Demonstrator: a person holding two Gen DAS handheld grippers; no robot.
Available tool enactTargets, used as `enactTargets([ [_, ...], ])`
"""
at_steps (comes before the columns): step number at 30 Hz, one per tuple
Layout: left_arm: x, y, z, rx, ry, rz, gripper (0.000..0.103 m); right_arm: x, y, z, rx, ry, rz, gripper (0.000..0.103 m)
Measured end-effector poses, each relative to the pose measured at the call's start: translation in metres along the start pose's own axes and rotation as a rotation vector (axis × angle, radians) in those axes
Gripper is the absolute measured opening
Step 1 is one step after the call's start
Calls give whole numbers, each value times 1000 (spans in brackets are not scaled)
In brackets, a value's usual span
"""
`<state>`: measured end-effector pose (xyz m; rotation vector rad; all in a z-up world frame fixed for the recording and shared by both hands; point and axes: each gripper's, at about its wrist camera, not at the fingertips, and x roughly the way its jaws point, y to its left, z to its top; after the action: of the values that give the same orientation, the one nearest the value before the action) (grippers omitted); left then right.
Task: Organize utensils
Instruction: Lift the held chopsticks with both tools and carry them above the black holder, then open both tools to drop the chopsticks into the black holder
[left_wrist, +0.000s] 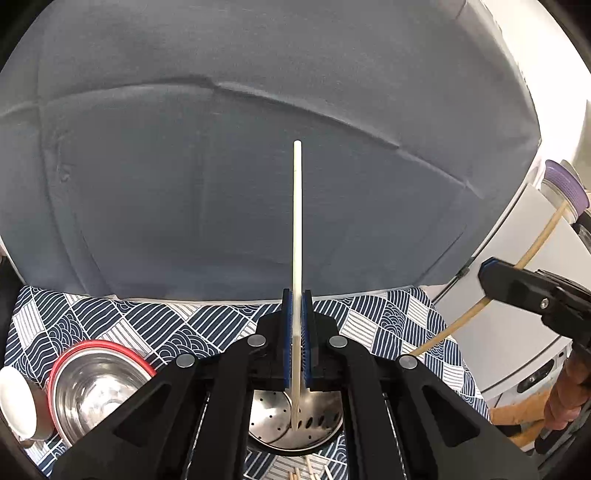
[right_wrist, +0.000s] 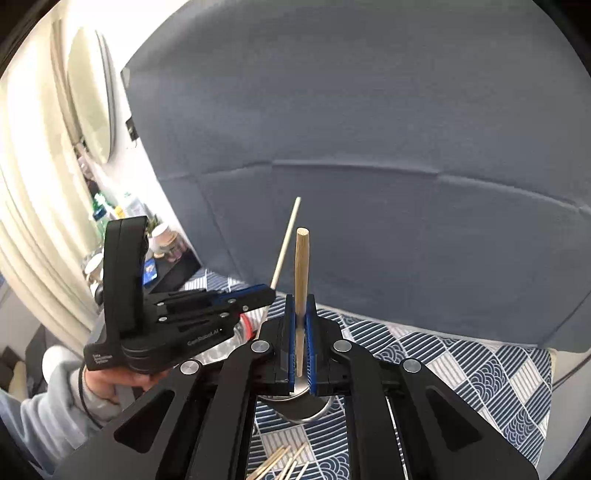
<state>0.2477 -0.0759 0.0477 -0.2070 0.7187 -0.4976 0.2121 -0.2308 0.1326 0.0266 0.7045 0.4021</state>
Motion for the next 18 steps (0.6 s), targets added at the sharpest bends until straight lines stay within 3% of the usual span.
enactTargets([
  [8,10,15,-30,-17,-47,-6,5,48,0,-21,23,105,17,5],
  [18,13,12,-59,86,-91,19,5,91,-5,-58,72,189,6,5],
])
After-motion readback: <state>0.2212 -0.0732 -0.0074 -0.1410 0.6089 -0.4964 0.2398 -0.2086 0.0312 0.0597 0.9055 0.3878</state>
